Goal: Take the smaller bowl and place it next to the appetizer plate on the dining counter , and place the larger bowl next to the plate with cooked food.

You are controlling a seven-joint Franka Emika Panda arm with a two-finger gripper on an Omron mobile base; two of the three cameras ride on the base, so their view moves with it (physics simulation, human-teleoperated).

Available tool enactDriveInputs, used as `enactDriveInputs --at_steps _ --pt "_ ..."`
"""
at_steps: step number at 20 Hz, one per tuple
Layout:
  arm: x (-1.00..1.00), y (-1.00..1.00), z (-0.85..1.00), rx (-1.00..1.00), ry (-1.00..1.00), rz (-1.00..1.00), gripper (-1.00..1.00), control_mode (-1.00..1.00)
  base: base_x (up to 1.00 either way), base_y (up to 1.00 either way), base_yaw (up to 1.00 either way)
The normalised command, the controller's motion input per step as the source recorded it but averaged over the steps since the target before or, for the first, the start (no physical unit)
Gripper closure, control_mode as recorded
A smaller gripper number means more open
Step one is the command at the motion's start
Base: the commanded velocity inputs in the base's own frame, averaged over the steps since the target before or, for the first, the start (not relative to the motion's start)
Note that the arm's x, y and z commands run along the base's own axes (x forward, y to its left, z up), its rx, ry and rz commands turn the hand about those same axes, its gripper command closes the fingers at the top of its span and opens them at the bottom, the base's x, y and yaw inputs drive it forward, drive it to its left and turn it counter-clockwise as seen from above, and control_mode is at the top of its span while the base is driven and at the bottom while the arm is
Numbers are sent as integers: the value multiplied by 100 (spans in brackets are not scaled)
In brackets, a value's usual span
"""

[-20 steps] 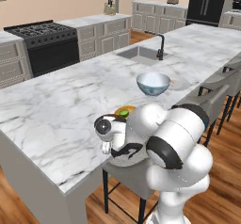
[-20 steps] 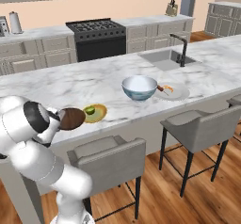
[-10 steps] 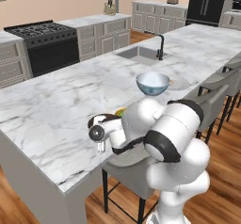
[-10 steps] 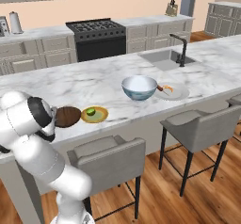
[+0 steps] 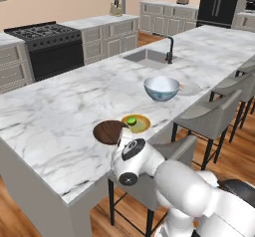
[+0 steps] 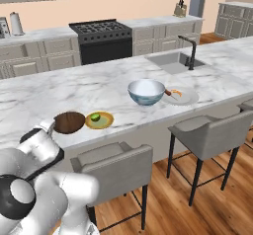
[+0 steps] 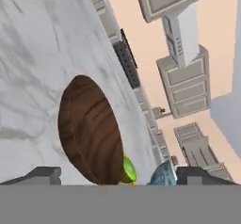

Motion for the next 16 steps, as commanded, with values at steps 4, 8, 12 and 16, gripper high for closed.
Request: enactDriveInputs --at_steps 4,8,12,16 --pt "-58 -20 100 54 -12 -11 -100 -100 0 0 0" --pt "-68 -43 100 67 3 -17 -100 -100 0 0 0" --pt "-53 -58 90 90 7 -13 -100 -100 0 0 0" --pt "-32 -67 100 86 12 -2 -100 -100 0 0 0"
